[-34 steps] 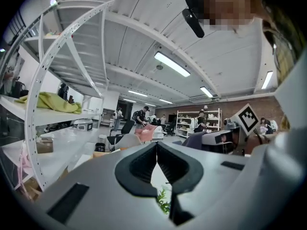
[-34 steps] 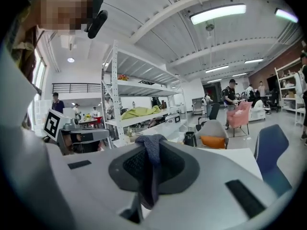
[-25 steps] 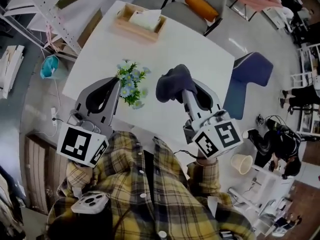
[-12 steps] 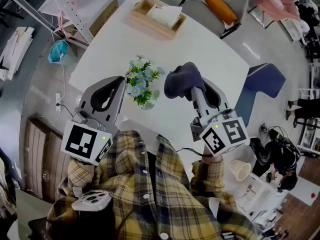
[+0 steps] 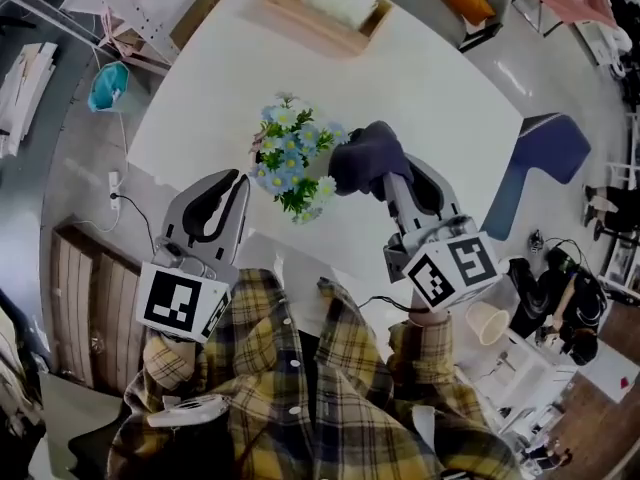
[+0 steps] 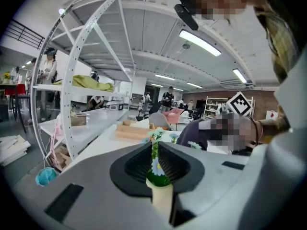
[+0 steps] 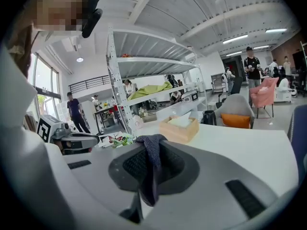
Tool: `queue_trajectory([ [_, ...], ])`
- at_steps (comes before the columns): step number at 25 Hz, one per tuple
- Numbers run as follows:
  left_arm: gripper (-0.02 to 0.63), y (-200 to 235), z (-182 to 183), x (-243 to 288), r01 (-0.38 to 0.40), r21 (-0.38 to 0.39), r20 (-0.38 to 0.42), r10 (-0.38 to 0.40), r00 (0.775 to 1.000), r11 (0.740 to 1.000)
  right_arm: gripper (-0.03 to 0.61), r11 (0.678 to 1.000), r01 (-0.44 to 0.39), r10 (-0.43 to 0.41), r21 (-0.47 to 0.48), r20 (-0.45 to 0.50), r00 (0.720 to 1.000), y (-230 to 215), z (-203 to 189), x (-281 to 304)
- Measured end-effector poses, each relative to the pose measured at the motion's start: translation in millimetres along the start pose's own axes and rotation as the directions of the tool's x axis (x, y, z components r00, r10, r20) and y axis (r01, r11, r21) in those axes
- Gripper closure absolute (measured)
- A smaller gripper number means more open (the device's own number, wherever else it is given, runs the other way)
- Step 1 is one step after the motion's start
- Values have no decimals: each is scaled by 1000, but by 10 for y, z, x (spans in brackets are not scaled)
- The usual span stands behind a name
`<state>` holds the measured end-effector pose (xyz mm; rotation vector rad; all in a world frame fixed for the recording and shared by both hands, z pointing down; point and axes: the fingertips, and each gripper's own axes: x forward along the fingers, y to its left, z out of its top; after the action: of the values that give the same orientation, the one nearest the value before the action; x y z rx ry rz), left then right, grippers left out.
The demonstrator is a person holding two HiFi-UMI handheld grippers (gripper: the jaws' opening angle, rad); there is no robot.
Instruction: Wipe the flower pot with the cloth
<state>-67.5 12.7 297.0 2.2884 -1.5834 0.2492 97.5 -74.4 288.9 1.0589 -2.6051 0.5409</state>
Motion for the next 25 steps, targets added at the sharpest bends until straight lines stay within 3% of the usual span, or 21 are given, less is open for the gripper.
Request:
queue_trajectory([
  [4,526,113,-365,31,-4,-56,-43,1,999,998,565,1000,-3,4,16,-14,1000,-40,-130,161],
  [8,467,126,-733,87,30,-36,-125,-34,992,999,565,1000,-16,17,27,-33,999,-24,-246,338],
  [13,407,53,-1016,206,86,-30,-168,-90,982,996,565,998,-40,43,38,-61,997,-16,-408,524],
  [17,355,-15,-1176,330,145,40,-198,-135,971,989,565,997,-58,61,49,-73,995,2,-496,650],
  [25,273,-60,-1283,542,165,63,-193,-150,970,984,565,993,-94,102,72,-112,988,20,-677,797],
])
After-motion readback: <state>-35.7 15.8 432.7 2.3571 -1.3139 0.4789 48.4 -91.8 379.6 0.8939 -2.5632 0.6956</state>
